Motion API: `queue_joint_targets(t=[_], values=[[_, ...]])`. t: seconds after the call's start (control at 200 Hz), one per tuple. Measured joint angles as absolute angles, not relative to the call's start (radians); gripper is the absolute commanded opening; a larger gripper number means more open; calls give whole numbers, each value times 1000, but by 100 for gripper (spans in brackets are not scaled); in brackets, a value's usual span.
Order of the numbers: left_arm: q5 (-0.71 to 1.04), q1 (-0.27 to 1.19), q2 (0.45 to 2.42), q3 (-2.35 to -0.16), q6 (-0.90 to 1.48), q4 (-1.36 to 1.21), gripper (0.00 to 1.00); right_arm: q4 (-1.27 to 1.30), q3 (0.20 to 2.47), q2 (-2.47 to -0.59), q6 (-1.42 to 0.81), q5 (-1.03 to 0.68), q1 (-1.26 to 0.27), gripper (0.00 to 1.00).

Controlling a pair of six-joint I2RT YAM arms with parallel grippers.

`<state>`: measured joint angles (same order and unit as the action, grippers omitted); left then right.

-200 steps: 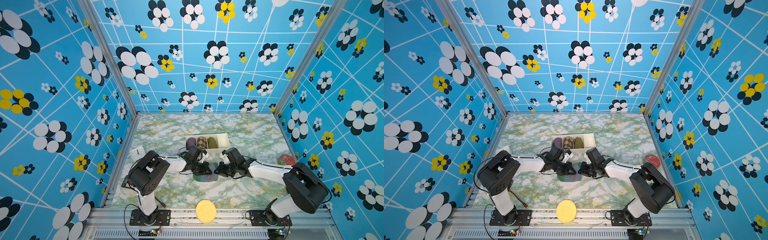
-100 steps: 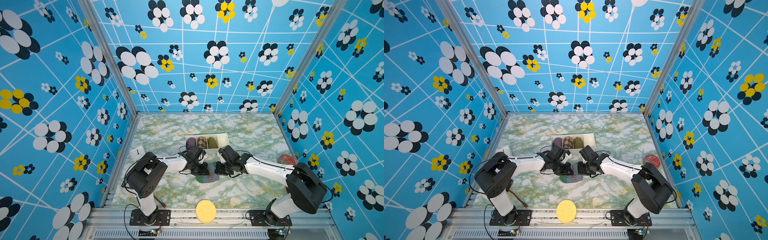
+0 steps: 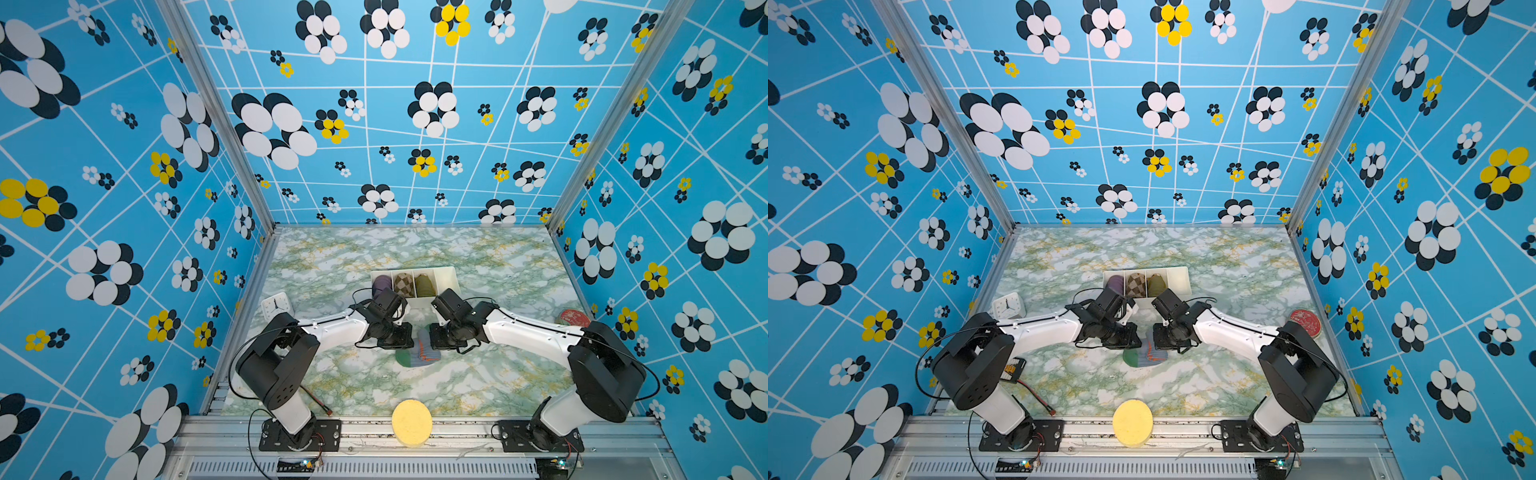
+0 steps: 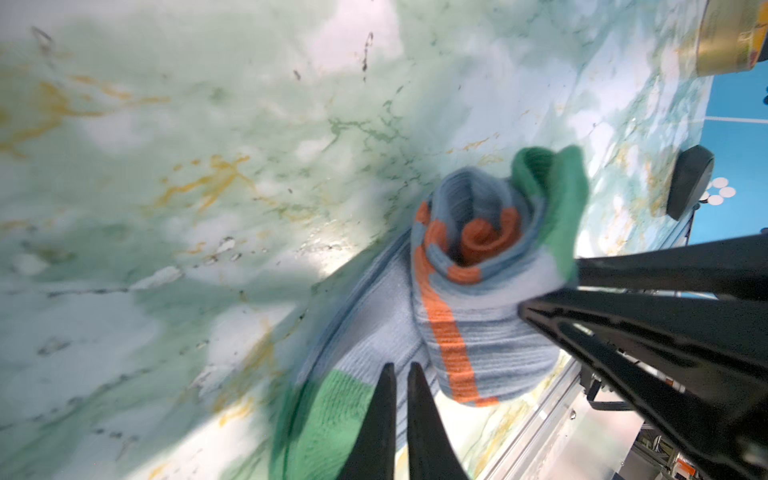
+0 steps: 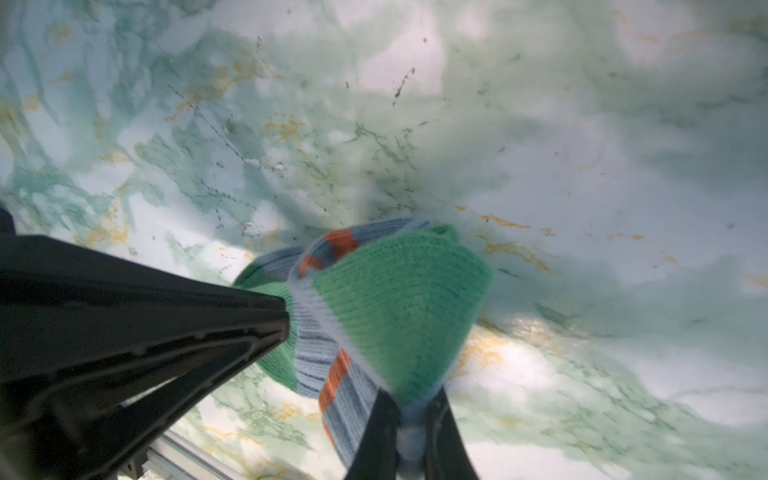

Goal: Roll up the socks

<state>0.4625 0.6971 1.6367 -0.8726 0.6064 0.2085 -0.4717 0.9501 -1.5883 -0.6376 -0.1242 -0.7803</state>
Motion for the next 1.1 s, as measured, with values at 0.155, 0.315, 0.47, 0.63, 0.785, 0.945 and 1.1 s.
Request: queue_joint_targets(t=[0.155,0.315,0.47,0.63,0.785,0.945,1.1], values=[[463,719,1612,-873,637,175,11,-496,976,-1608,-627,-106,-799,0],[463,751,1612,-873,667,141,11,-515,991,-1612,-616,-98,-808,0],[474,778,1620,-873,689,118,11,-521,994,-1612,-616,-91,-810,0],[486,801,1656,-873,698,102,10,-521,995,-1617,-616,-91,-810,0],[490,805,1682,-870,700,96,10,-521,996,-1621,-616,-91,-810,0],[494,805,1708,-854,708,71,10,-521,996,-1621,-616,-91,-810,1],[508,805,1735,-839,711,35,10,-519,996,-1621,-616,-103,-810,10]])
